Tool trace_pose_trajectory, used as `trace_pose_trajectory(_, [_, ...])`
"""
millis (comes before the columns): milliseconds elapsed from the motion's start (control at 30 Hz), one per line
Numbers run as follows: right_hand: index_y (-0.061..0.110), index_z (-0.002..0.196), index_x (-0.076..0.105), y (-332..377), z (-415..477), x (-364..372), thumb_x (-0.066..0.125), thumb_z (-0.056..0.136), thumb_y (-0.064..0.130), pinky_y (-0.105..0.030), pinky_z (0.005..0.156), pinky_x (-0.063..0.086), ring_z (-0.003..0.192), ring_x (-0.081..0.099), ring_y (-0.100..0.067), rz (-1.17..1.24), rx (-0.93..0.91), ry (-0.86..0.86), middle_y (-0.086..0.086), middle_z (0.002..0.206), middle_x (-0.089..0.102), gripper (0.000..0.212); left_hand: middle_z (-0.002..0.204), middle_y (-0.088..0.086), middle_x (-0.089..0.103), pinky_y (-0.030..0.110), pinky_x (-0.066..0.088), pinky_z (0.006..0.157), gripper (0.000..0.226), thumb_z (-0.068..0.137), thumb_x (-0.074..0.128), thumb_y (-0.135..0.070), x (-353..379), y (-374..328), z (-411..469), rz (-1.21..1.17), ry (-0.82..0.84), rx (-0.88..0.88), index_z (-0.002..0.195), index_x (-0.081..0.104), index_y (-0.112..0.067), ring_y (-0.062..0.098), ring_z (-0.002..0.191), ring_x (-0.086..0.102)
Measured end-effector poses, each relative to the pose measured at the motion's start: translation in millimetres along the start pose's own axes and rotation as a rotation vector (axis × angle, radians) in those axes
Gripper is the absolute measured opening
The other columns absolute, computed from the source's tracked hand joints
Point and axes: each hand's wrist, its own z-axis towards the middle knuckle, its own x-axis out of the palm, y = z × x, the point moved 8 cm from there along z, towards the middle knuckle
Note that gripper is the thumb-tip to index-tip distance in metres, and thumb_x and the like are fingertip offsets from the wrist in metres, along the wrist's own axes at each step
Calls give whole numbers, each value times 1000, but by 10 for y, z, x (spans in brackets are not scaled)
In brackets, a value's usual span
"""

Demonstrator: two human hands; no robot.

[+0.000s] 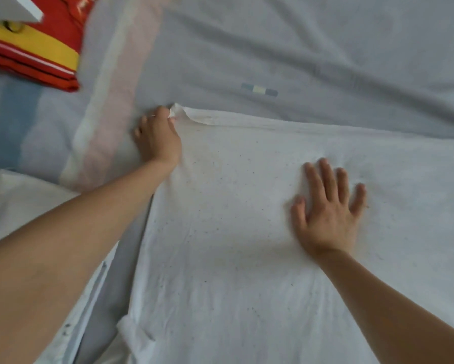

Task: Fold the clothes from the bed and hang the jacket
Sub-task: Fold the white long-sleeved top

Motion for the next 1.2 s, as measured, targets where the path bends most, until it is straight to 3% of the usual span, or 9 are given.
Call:
trace_pose_trajectory(133, [30, 149, 26, 7, 36, -21, 30, 86, 46, -49, 116, 0, 146, 17, -24, -9, -11, 3, 3, 158, 21, 65, 133, 4, 46, 38, 25, 97, 33, 89, 54, -29, -206, -1, -100, -61, -106, -114, 121, 48, -22, 25, 126, 37])
trace_pose_trajectory(233, [31, 150, 22, 11, -1, -19, 31, 89, 45, -50, 116, -3, 147, 11, -23, -12, -6, 15, 4, 160, 16, 64, 133, 6, 45, 36, 23, 98, 35, 86, 50, -25, -533, -333, -663, -121, -180, 200, 121, 52, -20, 25, 123, 40])
trace_pose_trajectory(367, [30, 153, 14, 24, 98, 0, 33, 95, 41, -51, 116, -6, 148, 5, -23, -2, -28, 80, 4, 161, 8, 61, 136, 7, 48, 37, 25, 96, 39, 85, 48, -30, -398, -602, -2232, -174, 142, 703, 120, 56, -17, 22, 125, 43])
trace_pose_trajectory(467, [18, 152, 18, 3, -543, -49, 36, 94, 39, -47, 118, 4, 146, 14, -26, 61, -110, 161, -5, 160, 15, 64, 144, 7, 44, 39, 27, 101, 54, 80, 49, -40, -320, -240, -3246, -56, 353, 758, 129, 51, -17, 24, 133, 40])
trace_pose_trajectory(533, [9, 144, 37, 7, -1337, -137, 40, 88, 42, -44, 113, 19, 135, 37, -31, 120, -215, 149, -13, 149, 37, 65, 143, 8, 44, 41, 28, 103, 58, 77, 51, -41, -413, -12, -3652, -22, 381, 744, 129, 51, -15, 25, 132, 40])
trace_pose_trajectory(667, [8, 117, 58, -382, -2677, -250, 47, 85, 43, -38, 91, 31, 102, 49, -30, -8, -195, 8, -14, 112, 58, 49, 124, 5, 57, 38, 32, 94, 52, 67, 72, -30, -583, 258, -4081, 10, 359, 778, 115, 60, -14, 26, 112, 52])
trace_pose_trajectory(834, [8, 81, 64, -679, -2773, -257, 72, 78, 20, -40, 70, 39, 79, 55, -35, -46, -92, 21, -14, 84, 57, 14, 81, -1, 61, 36, 32, 72, 21, 62, 81, -15, -586, 244, -4006, 81, 338, 766, 71, 63, -19, 26, 81, 59])
trace_pose_trajectory(1000, [5, 75, 61, -510, -2774, -355, 73, 73, -2, -41, 66, 44, 74, 55, -35, -91, -336, -6, -15, 80, 56, 14, 82, 1, 60, 33, 30, 75, 14, 69, 69, -7, -732, 129, -4070, 95, 286, 990, 71, 60, -17, 24, 78, 60])
trace_pose_trajectory(1200, [2, 80, 62, -388, -2875, -592, 48, 65, -11, -38, 88, 34, 101, 51, -34, -178, -503, -74, -16, 105, 59, 24, 69, 5, 57, 32, 47, 71, 23, 65, 70, 4, -891, 127, -4073, 52, 277, 1089, 73, 55, -12, 26, 58, 58])
